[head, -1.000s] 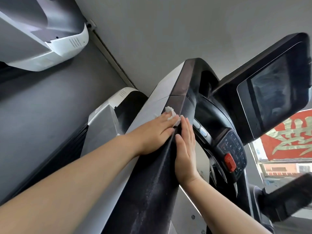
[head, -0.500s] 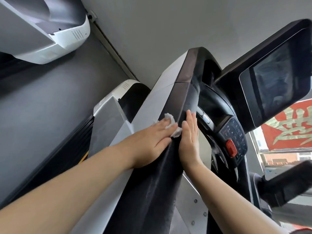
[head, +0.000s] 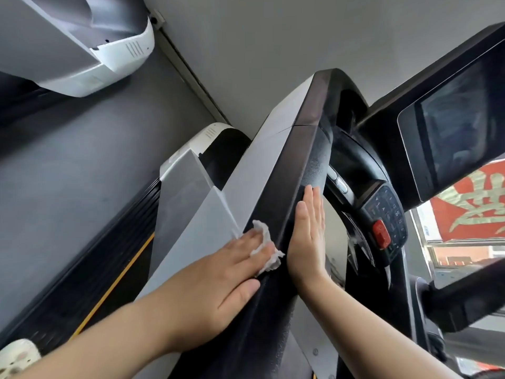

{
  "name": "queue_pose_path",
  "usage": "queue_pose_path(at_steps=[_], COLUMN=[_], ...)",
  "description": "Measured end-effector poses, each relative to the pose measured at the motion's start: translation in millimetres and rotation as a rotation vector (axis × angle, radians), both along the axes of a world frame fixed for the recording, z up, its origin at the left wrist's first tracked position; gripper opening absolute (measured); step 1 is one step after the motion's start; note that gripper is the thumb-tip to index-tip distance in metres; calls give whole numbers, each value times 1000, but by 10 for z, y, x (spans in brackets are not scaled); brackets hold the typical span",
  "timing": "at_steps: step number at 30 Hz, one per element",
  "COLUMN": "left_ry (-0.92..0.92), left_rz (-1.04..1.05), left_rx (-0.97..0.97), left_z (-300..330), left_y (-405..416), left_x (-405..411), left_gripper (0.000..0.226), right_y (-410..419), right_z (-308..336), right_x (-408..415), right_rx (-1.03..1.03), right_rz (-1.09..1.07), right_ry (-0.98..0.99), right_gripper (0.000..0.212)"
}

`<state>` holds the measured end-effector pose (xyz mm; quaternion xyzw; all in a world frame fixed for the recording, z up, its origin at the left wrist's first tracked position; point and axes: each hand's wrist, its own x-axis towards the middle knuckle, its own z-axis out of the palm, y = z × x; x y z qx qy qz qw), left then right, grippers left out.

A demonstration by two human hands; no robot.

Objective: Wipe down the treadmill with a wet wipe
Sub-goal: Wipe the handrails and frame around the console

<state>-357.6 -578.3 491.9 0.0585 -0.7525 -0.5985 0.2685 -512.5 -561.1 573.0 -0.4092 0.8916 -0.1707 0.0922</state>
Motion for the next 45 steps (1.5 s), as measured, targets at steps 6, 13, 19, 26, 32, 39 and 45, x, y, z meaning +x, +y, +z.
queue_pose_path(at_steps=[6, 13, 19, 26, 32, 39, 45], left_ry=[15, 61, 137, 38, 97, 101, -1], left_rz=[19, 37, 165, 54, 141, 90, 79], left_rx=[-1, -11, -127, -7, -128, -118, 18], left_z=[167, -23, -136, 34, -191, -45, 66], left_y=[-352, -114, 56, -220, 277, 84, -253], left_x=[-508, -222, -52, -401, 271, 24, -427], left_gripper=[49, 55, 57, 52, 54, 62, 60], right_y=[-16, 1, -21, 2, 6, 5, -20], right_z=[26, 30, 29, 69, 64, 48, 60], right_x=[4, 41, 48, 85, 80, 70, 96], right_rx=[-31, -46, -13, -33, -2, -1, -23], right_rz=[-16, -40, -34, -35, -11, -2, -31], right_ry=[-28, -36, 8, -11, 36, 35, 8], right_gripper=[68, 67, 68, 45, 46, 51, 69])
